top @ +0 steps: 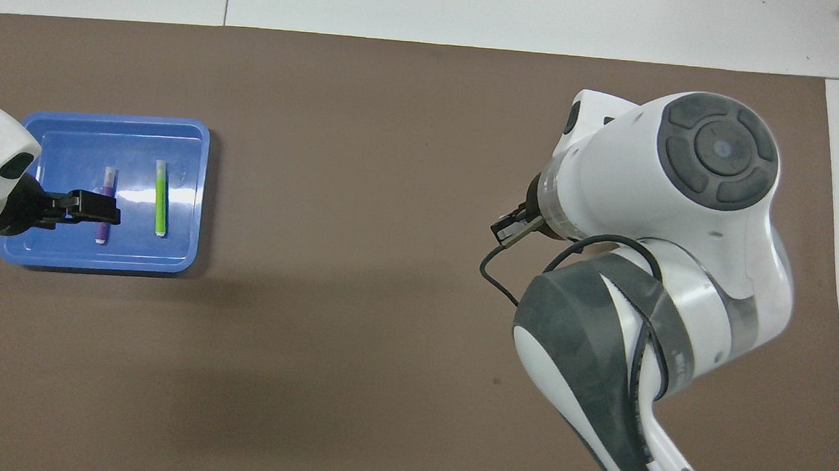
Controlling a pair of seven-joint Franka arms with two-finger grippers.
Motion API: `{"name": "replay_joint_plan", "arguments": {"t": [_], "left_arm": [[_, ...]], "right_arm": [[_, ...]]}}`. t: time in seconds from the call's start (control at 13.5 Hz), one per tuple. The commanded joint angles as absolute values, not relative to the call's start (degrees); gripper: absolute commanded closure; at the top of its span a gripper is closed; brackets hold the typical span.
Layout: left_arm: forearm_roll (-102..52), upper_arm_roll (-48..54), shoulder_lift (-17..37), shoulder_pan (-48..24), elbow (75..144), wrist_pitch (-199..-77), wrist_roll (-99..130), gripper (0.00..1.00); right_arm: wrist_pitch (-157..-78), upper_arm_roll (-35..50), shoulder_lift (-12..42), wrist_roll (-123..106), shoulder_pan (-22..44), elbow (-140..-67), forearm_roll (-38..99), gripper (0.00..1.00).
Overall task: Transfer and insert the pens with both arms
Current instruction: 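Carry the yellow pen to the cup while the left gripper reaches the purple pen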
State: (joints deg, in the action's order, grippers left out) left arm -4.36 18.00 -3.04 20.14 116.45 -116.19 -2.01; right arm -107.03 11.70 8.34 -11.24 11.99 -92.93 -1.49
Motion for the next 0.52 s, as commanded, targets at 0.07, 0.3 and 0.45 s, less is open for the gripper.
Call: {"name": "replay_joint_plan", "arguments": {"t": [0.07, 0.3, 0.45], "left_arm": [[1.48, 18.46, 2.71, 20.3, 115.49, -124.17, -3.86, 0.02], [5.26, 18.46, 7.45, 22.06, 112.68, -125.76, -4.48, 0.04], [6.5, 18.46, 9.83, 23.38, 111.89, -128.05, -4.83, 0.05]], "right_arm": [[-107.66, 12.39, 7.56, -26.33, 5.2, -95.27, -5.18, 1.0], [-111.42, 12.48, 7.65, -38.89, 1.51, -97.8, -10.36, 1.0], [-114.16, 12.39, 7.73, -45.15, -0.78, -99.75, -10.72, 1.0]]}}
